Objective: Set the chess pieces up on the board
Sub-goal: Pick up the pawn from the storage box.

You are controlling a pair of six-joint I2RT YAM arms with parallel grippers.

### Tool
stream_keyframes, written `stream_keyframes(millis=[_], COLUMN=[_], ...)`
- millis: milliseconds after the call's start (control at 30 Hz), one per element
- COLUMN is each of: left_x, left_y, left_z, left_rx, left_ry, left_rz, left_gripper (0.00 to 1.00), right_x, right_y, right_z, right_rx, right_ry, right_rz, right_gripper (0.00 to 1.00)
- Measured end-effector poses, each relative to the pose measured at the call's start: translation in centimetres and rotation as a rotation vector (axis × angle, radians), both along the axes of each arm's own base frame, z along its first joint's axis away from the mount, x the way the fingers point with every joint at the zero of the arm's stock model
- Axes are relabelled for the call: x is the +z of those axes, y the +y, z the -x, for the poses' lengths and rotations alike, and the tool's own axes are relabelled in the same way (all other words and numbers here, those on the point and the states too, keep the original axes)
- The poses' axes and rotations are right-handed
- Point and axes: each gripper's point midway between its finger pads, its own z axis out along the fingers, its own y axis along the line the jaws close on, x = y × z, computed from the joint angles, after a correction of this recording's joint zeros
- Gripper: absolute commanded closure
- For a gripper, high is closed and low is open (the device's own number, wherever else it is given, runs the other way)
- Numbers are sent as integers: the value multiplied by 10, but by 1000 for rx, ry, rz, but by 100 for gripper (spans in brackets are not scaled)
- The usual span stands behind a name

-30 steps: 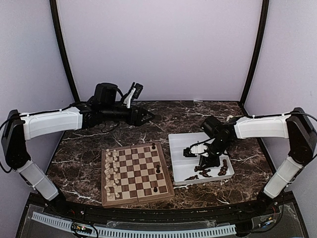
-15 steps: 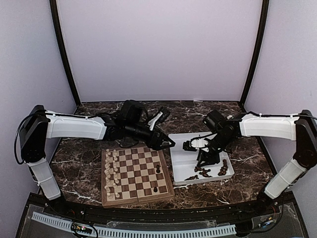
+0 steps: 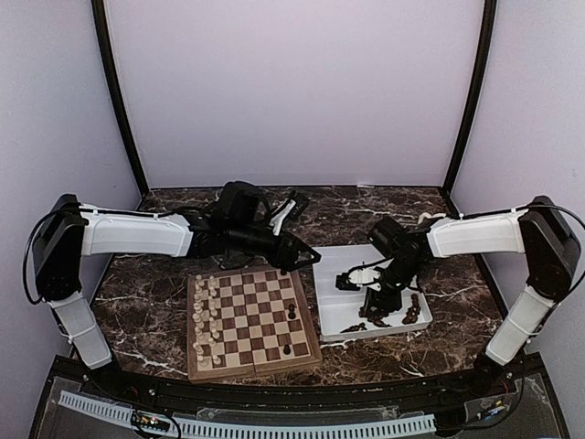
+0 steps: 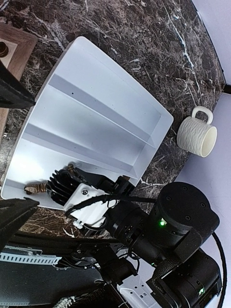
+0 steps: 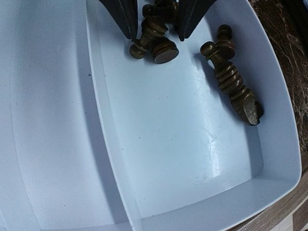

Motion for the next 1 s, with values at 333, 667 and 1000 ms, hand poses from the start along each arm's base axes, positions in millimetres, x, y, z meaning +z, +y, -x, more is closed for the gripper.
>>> stream_keyframes(millis=[333, 667, 1000], left_x=[0, 6, 20], left_y=[1, -2, -28], left_z=[-3, -6, 10], left_rx=[15, 34, -113], left_ry=[-11, 0, 64], left_rz=[-6, 26, 199], left_gripper=[33, 33, 28], right_x=[-2, 33, 111], right_y=[0, -2, 17], right_z=[-4, -13, -16], right_rx=[-8, -54, -39], right_ry=[-11, -39, 23], right_rz=[7, -122, -397], right_gripper=[88, 91, 90])
